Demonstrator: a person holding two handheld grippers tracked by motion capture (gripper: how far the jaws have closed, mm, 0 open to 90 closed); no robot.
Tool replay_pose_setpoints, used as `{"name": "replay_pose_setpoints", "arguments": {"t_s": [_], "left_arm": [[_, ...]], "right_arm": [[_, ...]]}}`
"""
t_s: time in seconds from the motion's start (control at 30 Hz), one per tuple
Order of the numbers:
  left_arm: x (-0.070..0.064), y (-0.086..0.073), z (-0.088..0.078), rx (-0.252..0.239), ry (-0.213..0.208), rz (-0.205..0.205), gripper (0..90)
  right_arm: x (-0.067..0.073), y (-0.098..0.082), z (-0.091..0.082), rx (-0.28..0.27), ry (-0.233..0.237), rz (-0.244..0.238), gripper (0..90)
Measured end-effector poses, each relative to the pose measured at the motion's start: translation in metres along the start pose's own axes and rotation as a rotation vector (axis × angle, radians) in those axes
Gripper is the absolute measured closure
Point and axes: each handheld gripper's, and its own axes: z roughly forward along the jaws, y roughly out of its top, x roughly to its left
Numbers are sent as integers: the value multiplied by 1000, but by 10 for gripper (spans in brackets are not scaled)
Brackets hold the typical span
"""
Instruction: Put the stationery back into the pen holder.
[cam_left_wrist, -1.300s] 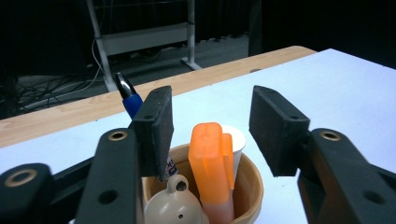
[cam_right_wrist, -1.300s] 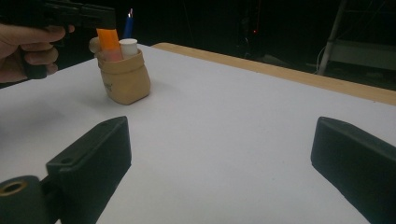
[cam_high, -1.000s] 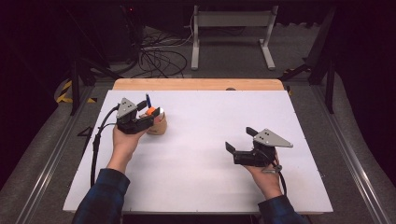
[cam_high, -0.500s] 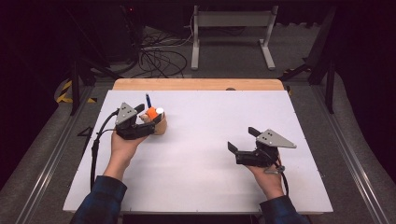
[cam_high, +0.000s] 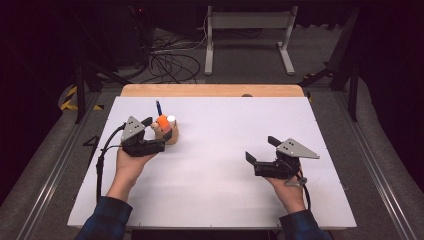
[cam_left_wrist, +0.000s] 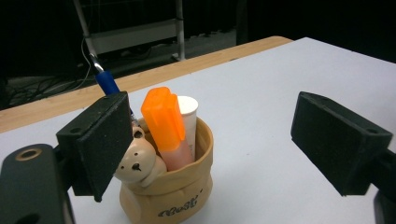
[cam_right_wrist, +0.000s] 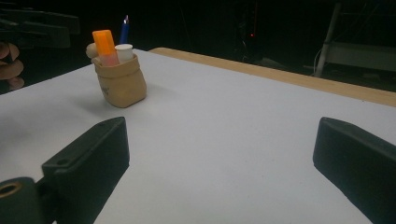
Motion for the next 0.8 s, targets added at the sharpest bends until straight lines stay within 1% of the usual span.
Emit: {"name": "replay_pose_setpoints", "arguments": {"t_s": [0.33, 0.5, 0.67, 0.8], "left_arm": [[-7, -7, -11, -6, -18, -4, 123], [-7, -8, -16, -10, -15, -4, 114], [-9, -11, -19, -15, -24, -11, 107], [-11, -13, -22, -9, -30, -6, 103]], "right_arm": [[-2, 0, -1, -6, -2, 6, 40], [-1, 0, -1, -8, -2, 5, 39], [-1, -1, -2, -8, 0, 7, 37], [-1, -2, -2, -8, -2, 2, 34]]}}
